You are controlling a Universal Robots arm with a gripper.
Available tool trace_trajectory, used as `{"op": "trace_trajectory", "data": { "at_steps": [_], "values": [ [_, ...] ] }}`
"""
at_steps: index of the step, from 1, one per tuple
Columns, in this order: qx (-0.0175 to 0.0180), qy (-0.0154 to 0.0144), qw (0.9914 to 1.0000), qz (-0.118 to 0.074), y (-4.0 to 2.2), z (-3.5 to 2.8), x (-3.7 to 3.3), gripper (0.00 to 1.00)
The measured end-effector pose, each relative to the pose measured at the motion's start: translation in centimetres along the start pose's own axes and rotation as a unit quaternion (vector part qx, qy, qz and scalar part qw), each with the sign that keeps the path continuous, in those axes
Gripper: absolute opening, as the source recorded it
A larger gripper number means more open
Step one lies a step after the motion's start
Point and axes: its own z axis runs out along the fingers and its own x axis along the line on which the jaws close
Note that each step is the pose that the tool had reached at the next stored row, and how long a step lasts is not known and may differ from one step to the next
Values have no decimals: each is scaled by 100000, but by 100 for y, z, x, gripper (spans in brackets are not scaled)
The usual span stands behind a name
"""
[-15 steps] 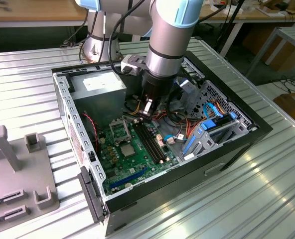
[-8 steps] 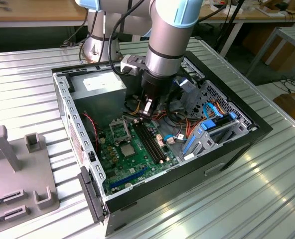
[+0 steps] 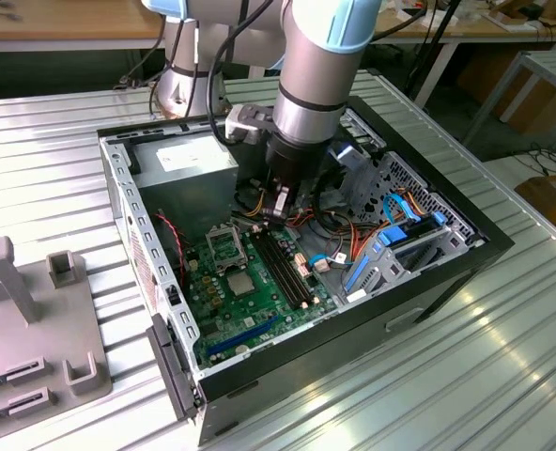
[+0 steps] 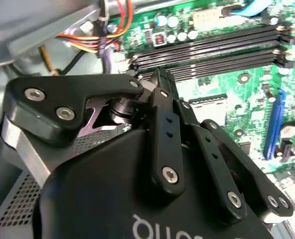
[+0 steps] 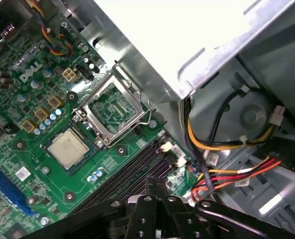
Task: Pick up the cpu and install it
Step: 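Close the cpu cover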
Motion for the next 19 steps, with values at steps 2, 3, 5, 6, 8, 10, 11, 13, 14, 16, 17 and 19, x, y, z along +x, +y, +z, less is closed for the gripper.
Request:
{"op": "trace_trajectory", "data": {
  "at_steps": [2,3,5,6,8,10,11,13,14,16,17,19],
  "values": [
    [-1502,-1775,99973,-75,0,1,0,11],
    [-2060,-2441,99949,-75,-1,1,1,11],
    [-2860,-3334,99900,-859,3,27,11,11],
    [-2916,-3351,99889,-1594,3,36,12,11],
    [-3017,-3310,99830,-3737,3,57,12,11],
    [-3181,-3444,99782,-4655,3,73,14,11],
    [-3312,-3609,99768,-4726,3,79,14,11],
    [-3670,-4077,99737,-4741,5,88,15,11],
    [-4009,-4521,99703,-4766,9,97,19,11],
    [-4242,-4793,99664,-5102,12,107,20,11],
    [-4305,-4864,99649,-5278,18,115,25,11],
    [-4384,-4951,99639,-5329,39,125,44,11]
  ]
}}
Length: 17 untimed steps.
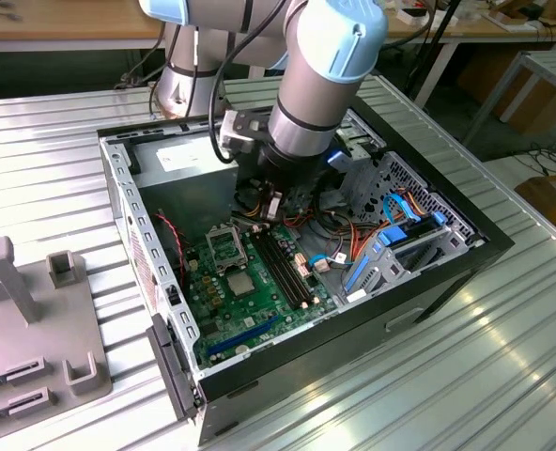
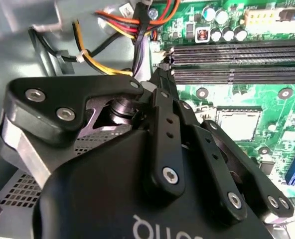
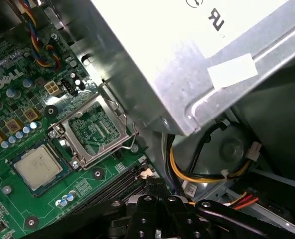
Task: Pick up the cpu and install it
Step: 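Close the cpu cover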
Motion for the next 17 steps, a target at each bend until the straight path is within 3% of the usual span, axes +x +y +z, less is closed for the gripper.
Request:
{"op": "trace_trajectory", "data": {
  "at_steps": [4,8,17],
  "values": [
    [-540,-613,99994,-745,31,27,25,11],
    [-880,-473,99942,-3242,39,50,35,11],
    [-1129,-651,99908,-4075,47,65,43,11]
  ]
}}
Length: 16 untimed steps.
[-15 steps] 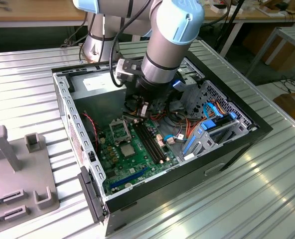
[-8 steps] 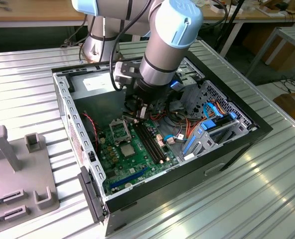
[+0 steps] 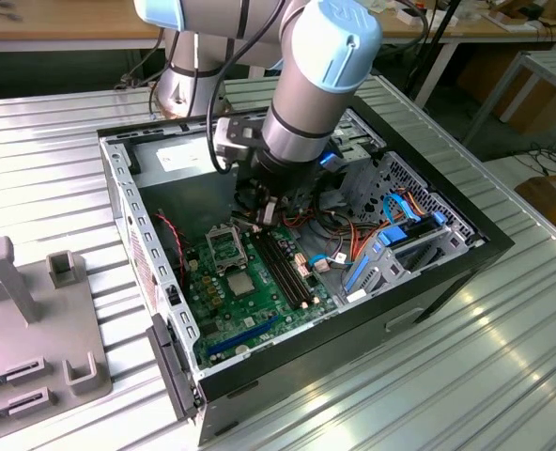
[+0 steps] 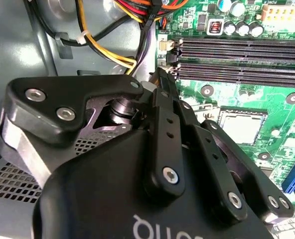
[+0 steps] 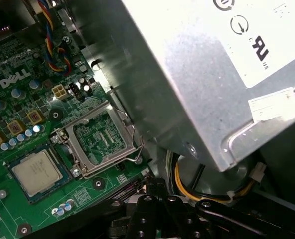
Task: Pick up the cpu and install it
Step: 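Close the cpu cover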
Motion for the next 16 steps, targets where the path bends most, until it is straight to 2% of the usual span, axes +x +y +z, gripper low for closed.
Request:
{"op": "trace_trajectory", "data": {
  "at_steps": [2,7,16],
  "values": [
    [-43,-73,100000,1,0,7,2,11],
    [-283,-503,99998,-2,-2,35,5,11],
    [-856,-1521,99985,-5,7,88,35,11]
  ]
}}
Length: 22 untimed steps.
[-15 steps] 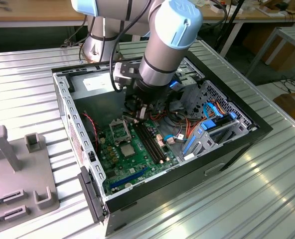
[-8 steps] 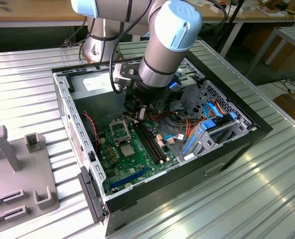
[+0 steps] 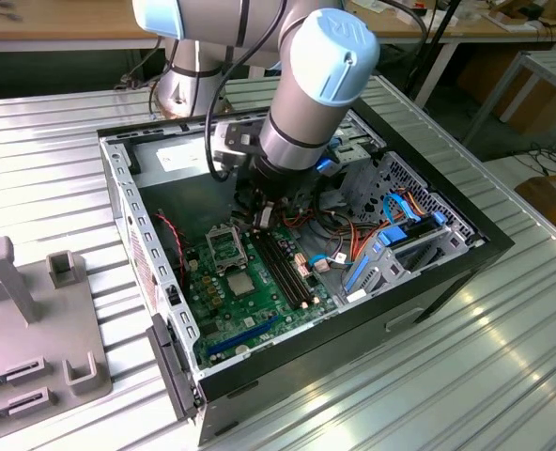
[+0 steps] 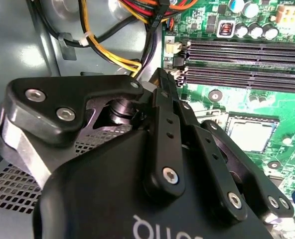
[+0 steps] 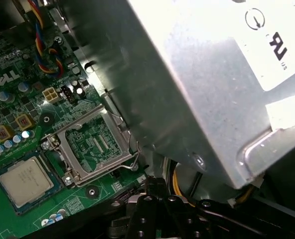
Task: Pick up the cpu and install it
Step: 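Close the cpu cover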
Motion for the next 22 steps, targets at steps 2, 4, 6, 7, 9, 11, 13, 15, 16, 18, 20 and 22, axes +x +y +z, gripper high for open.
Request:
{"op": "trace_trajectory", "data": {
  "at_steps": [2,4,6,7,9,11,13,15,16,18,20,22],
  "values": [
    [-23,-34,100000,-12,10,-1,26,11],
    [-22,-40,100000,-9,20,0,38,11],
    [-26,-49,100000,-15,32,4,48,11],
    [-29,-54,100000,-11,37,6,52,11],
    [-38,-64,100000,-6,46,11,60,11],
    [-56,-88,100000,-10,56,20,68,11],
    [-88,-145,100000,-10,66,33,78,11],
    [-114,-202,100000,-9,73,41,84,11],
    [-136,-234,100000,-12,76,45,87,11],
    [-144,-243,100000,-22,79,48,89,11],
    [-145,-249,100000,-13,82,49,91,11],
    [-122,-216,100000,-10,86,50,92,11]
  ]
}}
